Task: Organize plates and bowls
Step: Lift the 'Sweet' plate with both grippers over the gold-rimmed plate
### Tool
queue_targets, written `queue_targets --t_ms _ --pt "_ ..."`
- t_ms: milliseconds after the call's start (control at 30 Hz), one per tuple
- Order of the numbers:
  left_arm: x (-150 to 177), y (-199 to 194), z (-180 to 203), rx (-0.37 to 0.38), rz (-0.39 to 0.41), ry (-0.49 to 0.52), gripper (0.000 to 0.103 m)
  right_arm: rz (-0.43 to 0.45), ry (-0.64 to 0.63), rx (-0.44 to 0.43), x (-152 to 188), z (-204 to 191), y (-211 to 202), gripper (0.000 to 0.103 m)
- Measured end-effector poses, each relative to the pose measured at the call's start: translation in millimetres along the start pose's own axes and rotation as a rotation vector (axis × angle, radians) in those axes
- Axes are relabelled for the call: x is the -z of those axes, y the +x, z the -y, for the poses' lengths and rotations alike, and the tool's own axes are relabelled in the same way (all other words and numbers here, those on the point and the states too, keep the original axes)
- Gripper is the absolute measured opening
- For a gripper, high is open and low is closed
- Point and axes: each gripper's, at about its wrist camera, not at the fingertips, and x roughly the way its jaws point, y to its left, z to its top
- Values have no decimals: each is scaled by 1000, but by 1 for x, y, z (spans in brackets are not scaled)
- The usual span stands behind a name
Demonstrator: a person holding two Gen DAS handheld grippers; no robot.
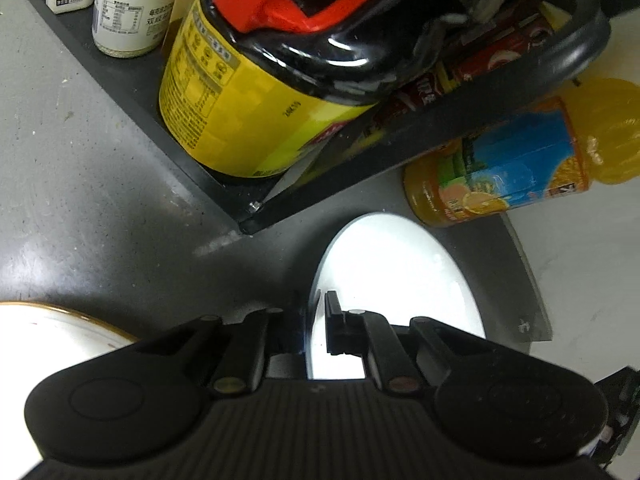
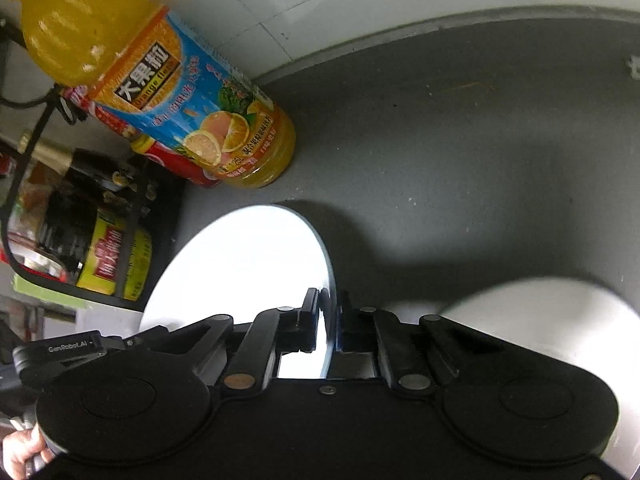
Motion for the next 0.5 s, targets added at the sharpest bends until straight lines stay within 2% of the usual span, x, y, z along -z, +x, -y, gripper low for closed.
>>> queue_targets --t_ms 267,500 --pt "3 -18 -12 42 -26 -22 7 35 32 -29 19 -8 -20 5" --pt "5 -55 -19 85 -23 15 6 72 40 -50 38 -28 -38 5"
